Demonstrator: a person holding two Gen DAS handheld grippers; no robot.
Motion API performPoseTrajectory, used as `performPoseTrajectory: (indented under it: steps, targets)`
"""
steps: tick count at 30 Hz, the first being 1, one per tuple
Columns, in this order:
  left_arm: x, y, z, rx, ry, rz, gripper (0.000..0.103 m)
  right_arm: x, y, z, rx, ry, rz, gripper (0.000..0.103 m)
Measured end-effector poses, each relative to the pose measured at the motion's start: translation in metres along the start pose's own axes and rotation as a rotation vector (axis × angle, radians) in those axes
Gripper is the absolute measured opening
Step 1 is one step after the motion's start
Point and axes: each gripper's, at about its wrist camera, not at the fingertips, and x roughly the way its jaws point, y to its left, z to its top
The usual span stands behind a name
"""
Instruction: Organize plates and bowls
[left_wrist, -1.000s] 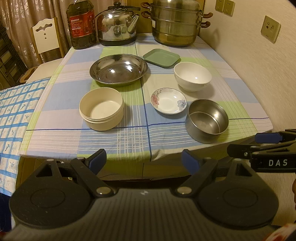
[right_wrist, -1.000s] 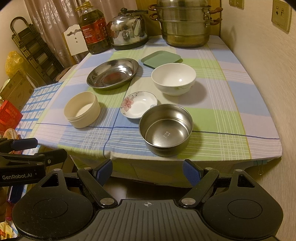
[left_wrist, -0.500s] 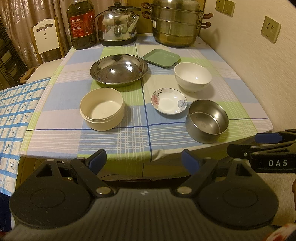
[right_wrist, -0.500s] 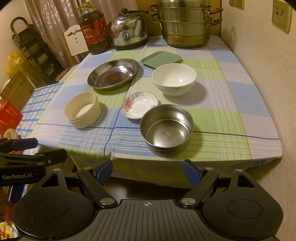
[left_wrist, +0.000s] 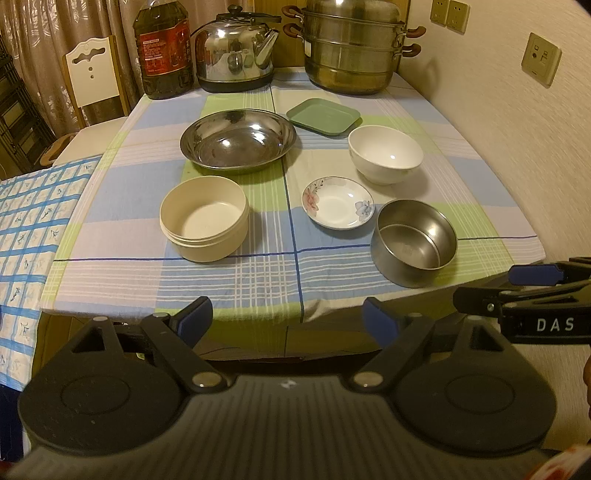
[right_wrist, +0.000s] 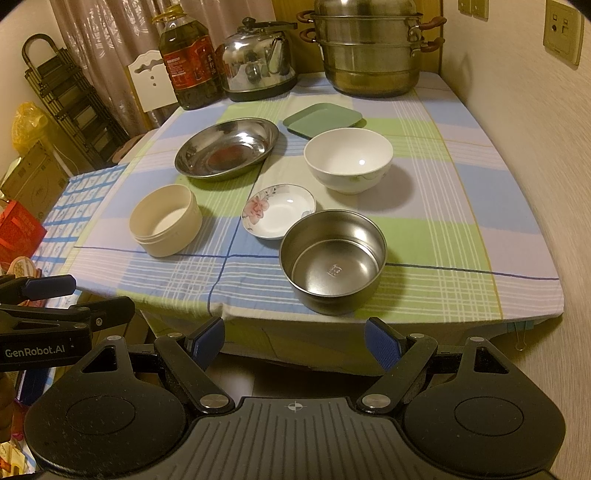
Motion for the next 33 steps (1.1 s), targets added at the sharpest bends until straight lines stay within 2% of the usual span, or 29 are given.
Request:
performPoseTrajectory:
  steps: [17, 29, 33]
  targets:
    - [-0.003, -0.003, 0.012, 0.000, -0.012, 0.006, 0.087, -0.001, -0.010, 0.007, 0.007, -0.012, 0.027, 0.083]
    - [0.003, -0.004, 0.030, -0.015, -0.062, 0.017, 0.086, 0.000, -0.040, 0.020, 0.015, -0.086, 0.040, 0.083]
    - [0.010, -0.003, 0.042, -0.007, -0.077, 0.005, 0.082, 0.003, -0.053, 0.030, 0.045, -0.110, 0.032, 0.083]
